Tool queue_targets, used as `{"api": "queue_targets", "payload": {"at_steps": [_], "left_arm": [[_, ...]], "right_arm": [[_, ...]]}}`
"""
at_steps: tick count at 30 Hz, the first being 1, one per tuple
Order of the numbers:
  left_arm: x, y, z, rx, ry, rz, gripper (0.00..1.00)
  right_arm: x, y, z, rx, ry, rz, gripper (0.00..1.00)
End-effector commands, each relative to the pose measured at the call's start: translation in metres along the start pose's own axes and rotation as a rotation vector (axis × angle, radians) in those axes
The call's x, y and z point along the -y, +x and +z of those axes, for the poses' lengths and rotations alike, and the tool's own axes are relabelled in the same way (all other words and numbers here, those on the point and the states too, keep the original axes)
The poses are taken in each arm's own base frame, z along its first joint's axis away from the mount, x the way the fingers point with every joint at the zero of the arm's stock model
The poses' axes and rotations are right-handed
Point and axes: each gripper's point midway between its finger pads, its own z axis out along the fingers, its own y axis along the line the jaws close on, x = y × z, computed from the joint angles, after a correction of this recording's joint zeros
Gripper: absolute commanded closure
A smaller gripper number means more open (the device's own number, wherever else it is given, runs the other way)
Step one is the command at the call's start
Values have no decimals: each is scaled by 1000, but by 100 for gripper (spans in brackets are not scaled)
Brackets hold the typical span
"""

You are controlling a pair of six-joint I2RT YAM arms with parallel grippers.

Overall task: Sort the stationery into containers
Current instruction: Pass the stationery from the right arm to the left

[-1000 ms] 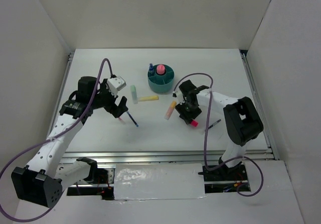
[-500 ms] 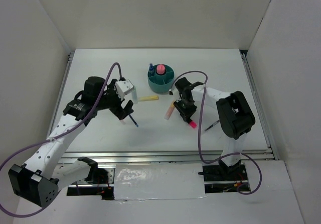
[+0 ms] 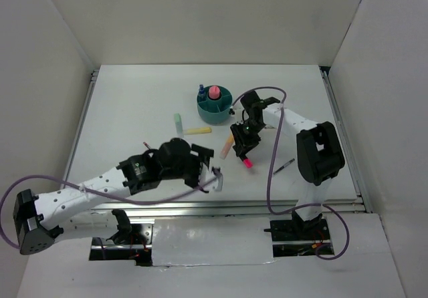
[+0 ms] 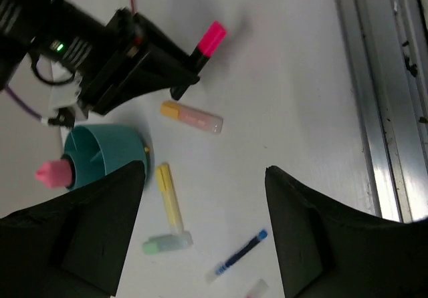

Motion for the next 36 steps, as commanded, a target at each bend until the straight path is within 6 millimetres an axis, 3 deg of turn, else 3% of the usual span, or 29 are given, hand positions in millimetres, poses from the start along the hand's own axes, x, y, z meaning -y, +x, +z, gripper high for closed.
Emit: {"api": "queue_targets", "payload": {"at_steps": [1,2,3,5,10,15,25,32,36], "left_arm": [[11,-27,18,63,-47,354,16],[21,-26,27,66,-26,397,16],[19,-36,31,101,-52,413,17],[21,-40,44,110,-50,430,17],[13,-55,61,179,-105,497,15],[27,-61,76,241,-54,568,16],[49,-46,109,217,100,597,21],[33,-35,131,170,75,558,28],[27,-25,139,143,76,558,38]], "right_arm": [[-35,8,-25,-26,-149,72,100],[-35,8,-25,-26,-152,80,100],[-37,10,-24,-33,-153,115,100],[-40,12,-26,-22,-151,170,100],[-47,13,-28,-21,-151,269,100],[-54,9,-29,-25,-130,328,100],[-66,8,-38,-19,-154,324,100],[-72,10,-41,-17,-170,323,100],[-73,10,-41,-15,-177,324,100]]}}
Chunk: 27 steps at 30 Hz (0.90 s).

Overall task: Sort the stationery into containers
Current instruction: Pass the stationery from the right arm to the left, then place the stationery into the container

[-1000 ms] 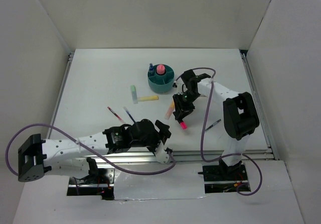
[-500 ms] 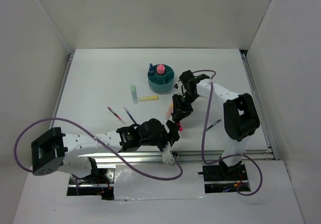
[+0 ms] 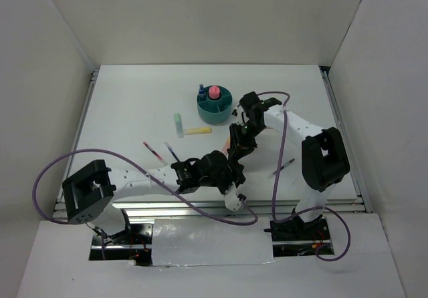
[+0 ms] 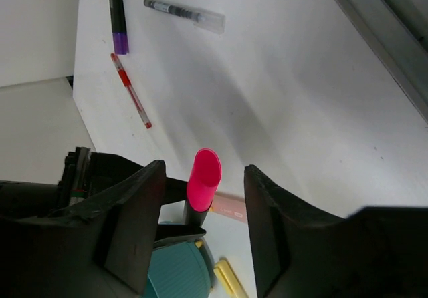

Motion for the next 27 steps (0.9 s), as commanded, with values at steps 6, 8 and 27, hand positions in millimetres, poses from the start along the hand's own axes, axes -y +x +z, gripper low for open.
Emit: {"api": "queue_targets", "payload": {"at_steps": [6,8,27], "left_arm": [[-18,13,9,-14,-47,-1,57],[-22,15,9,-21,-62,-1,62],[-76,-70,-48,151,-138,-280,100]], "right_arm": [[-19,6,-16,10,-45,-10,100],[-18,7,-14,6,-45,-6,100],[-14,-60,-111,244,-137,-183,9]]}}
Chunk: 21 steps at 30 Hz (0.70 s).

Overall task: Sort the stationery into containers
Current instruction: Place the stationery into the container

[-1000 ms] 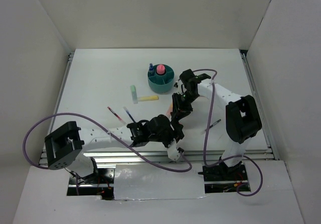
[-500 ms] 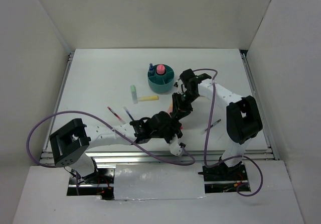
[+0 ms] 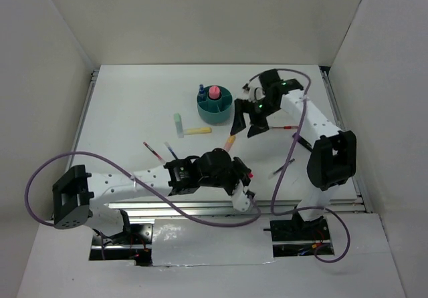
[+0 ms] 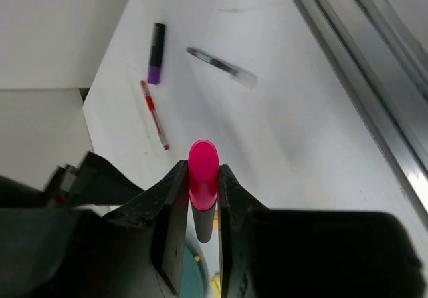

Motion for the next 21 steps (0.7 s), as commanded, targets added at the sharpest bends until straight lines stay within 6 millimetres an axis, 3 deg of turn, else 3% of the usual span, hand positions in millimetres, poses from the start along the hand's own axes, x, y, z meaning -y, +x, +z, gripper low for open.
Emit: {"api": "queue_targets", "payload": {"at_steps": [1,2,3,4,5,6,7,8,10,11,12,13,15,16,17,18,21], "left_arm": [[-69,-30,-23,66,-173,-325,100],[-83,-26,-26,62,-211,-406,100],[-104,-9,-31,44,-269,-486,100],[-131,-6,-33,61,-327,-610,100],[-149,6,-38,58,-378,-680,100],[-176,35,-49,43,-469,-743,100],[-202,43,-50,74,-522,-825,100],[-222,73,-64,65,-589,-873,100],[-260,98,-71,123,-673,-935,100],[-272,120,-82,150,-697,-946,100],[-295,124,-96,216,-755,-925,100],[-298,139,-90,250,-757,-968,100],[-315,164,-108,309,-797,-968,100],[-320,178,-104,358,-820,-1024,100],[-332,191,-118,381,-853,-1026,100],[-328,209,-107,381,-844,-1063,100],[-328,239,-102,358,-852,-1022,100]], "right_arm": [[6,-42,-74,176,-68,-21,9],[4,-59,-98,246,-77,-34,9],[7,-67,-113,287,-86,-26,9],[9,-72,-127,322,-106,-15,8],[23,-84,-153,399,-94,11,8],[26,-88,-164,433,-98,9,8],[28,-90,-172,458,-110,11,8],[39,-90,-182,488,-104,34,8],[47,-88,-185,494,-125,57,8],[56,-82,-182,483,-129,88,8],[59,-79,-180,476,-139,100,8],[62,-73,-172,454,-162,122,8],[69,-67,-169,446,-170,138,9],[71,-63,-164,436,-178,153,9],[72,-62,-165,442,-184,157,10],[74,-60,-163,441,-183,159,10],[78,-55,-160,437,-180,144,10]]}}
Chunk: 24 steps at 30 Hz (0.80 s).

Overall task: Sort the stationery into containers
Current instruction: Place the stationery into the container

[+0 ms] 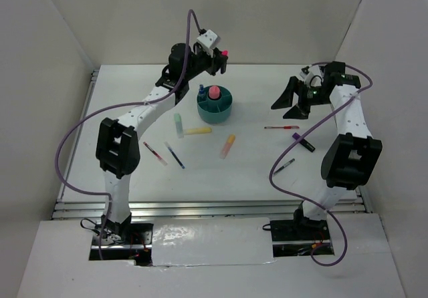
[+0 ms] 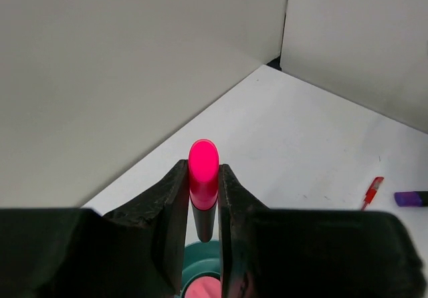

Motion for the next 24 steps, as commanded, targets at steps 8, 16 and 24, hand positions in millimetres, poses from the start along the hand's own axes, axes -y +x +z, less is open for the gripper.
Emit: {"api": "queue_targets", "payload": {"at_steps": [8,16,24], "left_arm": [[-14,0,25,135,98,-38,100],[-19,39,29,75,110,-33,98],[-35,72,26,5,104,-65,96]], "right_arm": [[-2,8,-15,27,-43,-37,12],[5,10,-17,25,-42,-17,13],[15,12,-11,8,-39,12,13]]}}
